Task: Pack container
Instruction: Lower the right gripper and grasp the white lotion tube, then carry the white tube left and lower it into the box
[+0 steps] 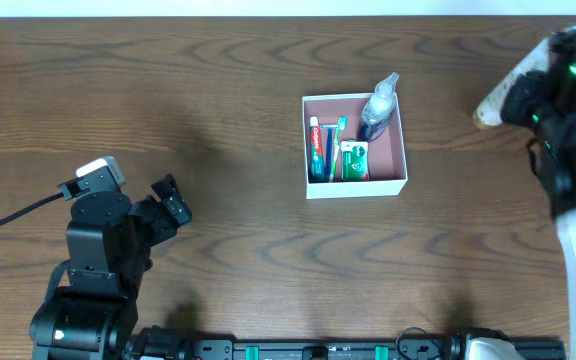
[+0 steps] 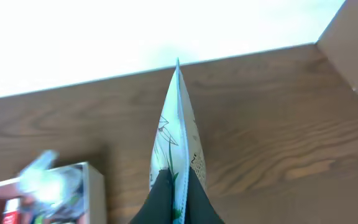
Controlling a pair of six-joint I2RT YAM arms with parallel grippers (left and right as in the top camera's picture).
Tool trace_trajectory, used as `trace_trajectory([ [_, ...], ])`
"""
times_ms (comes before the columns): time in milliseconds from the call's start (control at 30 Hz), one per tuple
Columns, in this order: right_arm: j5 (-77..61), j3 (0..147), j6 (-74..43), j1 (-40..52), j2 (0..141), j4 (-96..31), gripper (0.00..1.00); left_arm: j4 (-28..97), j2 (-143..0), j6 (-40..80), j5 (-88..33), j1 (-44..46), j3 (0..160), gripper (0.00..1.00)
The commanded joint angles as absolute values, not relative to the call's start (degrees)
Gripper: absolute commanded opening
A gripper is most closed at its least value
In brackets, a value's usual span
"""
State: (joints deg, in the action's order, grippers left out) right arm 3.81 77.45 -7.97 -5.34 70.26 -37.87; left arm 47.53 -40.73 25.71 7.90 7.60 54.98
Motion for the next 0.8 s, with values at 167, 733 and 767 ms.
trace_trajectory([
  [167,-13.9,78.9,-11.7,-3.7,64.9,-45.9,0.01,47.5,-40.7,26.2,8.2,7.4,55.0,0.98],
  [733,-9.1,78.9,-10.6,10.6,76.9,-43.7,0.01,47.5,-40.7,26.2,8.2,7.4,55.0,0.98],
  [767,-8.1,78.9,-10.6,11.2,77.4,-43.7,0.01,47.5,-40.7,26.2,8.2,7.4,55.0,0.98],
])
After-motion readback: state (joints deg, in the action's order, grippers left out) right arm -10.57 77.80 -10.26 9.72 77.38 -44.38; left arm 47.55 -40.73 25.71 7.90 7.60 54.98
